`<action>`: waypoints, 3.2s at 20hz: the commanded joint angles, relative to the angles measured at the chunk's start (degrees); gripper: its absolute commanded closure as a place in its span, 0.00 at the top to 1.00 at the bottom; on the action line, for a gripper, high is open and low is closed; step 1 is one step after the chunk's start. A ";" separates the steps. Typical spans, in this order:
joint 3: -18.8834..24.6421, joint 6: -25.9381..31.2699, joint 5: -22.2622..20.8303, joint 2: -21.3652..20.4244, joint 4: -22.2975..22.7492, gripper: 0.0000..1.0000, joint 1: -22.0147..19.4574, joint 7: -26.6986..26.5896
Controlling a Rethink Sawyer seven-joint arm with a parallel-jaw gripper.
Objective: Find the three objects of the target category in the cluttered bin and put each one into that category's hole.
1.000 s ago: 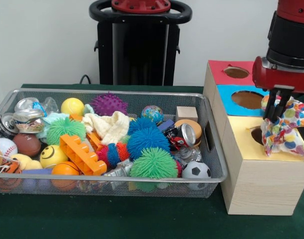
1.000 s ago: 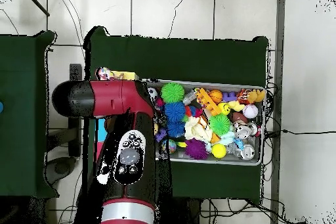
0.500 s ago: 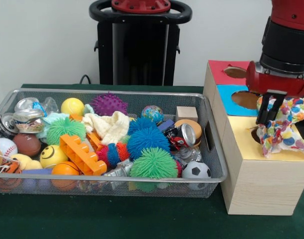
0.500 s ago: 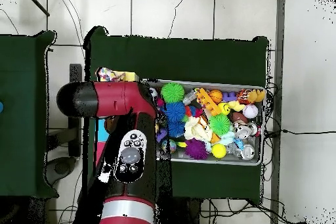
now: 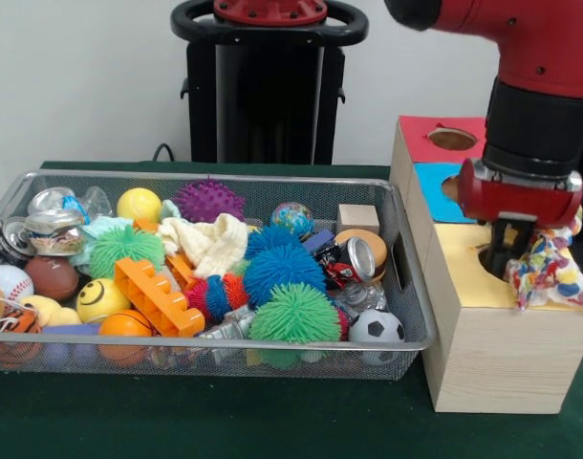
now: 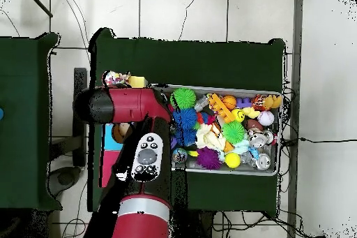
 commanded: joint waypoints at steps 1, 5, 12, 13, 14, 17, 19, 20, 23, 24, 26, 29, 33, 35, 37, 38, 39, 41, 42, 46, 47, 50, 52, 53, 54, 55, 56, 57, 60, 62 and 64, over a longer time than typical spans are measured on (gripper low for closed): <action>3.83 -5.41 -0.78 4.46 1.30 0.00 -2.43 7.55; 3.74 -5.52 -0.58 4.61 1.21 0.00 -2.36 7.16; 3.75 -4.29 -0.79 4.00 1.09 0.00 -2.51 5.93; 3.83 -3.80 -0.84 3.58 1.44 0.00 -2.58 5.66; 3.82 -3.59 -0.90 3.34 1.54 0.00 -2.58 5.52; 4.72 -1.65 -0.93 1.86 2.35 0.00 -3.36 3.96; 5.55 0.90 -0.66 0.31 2.89 0.00 -4.17 2.66; 5.67 2.08 -0.59 -0.56 3.15 0.00 -4.34 2.30; 5.69 9.81 0.16 -5.75 4.61 0.00 -4.61 1.18; 5.89 11.15 0.32 -6.75 4.95 0.00 -4.75 1.09; 6.40 14.49 0.67 -8.73 5.38 0.00 -5.11 0.79; 6.98 16.53 0.67 -9.87 5.36 0.00 -5.39 0.92; 7.69 16.02 0.13 -9.93 5.41 0.00 -5.88 1.24; 7.83 16.05 -0.20 -10.15 5.26 0.00 -6.01 1.23; 7.94 15.57 -0.46 -10.45 5.44 0.00 -6.07 1.31; 8.01 15.20 -0.55 -10.47 5.44 0.00 -6.11 1.38; 8.01 13.76 -0.79 -10.69 6.04 0.00 -6.06 1.58; 8.05 12.54 -1.05 -10.57 6.14 0.00 -6.07 1.85; 8.09 11.88 -1.19 -10.49 6.18 0.00 -6.09 1.92; 8.44 11.70 -1.23 -10.46 6.19 0.00 -6.31 1.79; 8.51 12.01 -1.01 -10.34 6.09 0.00 -6.31 2.01; 9.07 12.33 0.20 -10.57 7.63 0.00 -6.08 3.22; 9.37 11.78 1.26 -10.56 9.00 0.00 -5.65 4.86; 9.33 11.46 1.55 -10.57 9.44 0.00 -5.36 5.60; 9.27 11.28 1.66 -10.56 9.61 0.00 -5.12 6.03; 9.18 10.71 1.80 -10.46 9.94 0.00 -4.83 6.69; 9.11 10.54 1.75 -10.37 9.89 0.00 -4.68 6.90; 9.20 10.49 1.84 -10.17 9.81 0.00 -4.66 7.06; 8.99 10.62 1.68 -9.66 8.86 0.00 -4.45 7.46; 8.57 10.73 1.39 -9.82 8.55 0.00 -3.95 8.03; 8.15 11.24 1.17 -10.29 8.49 0.00 -3.51 8.38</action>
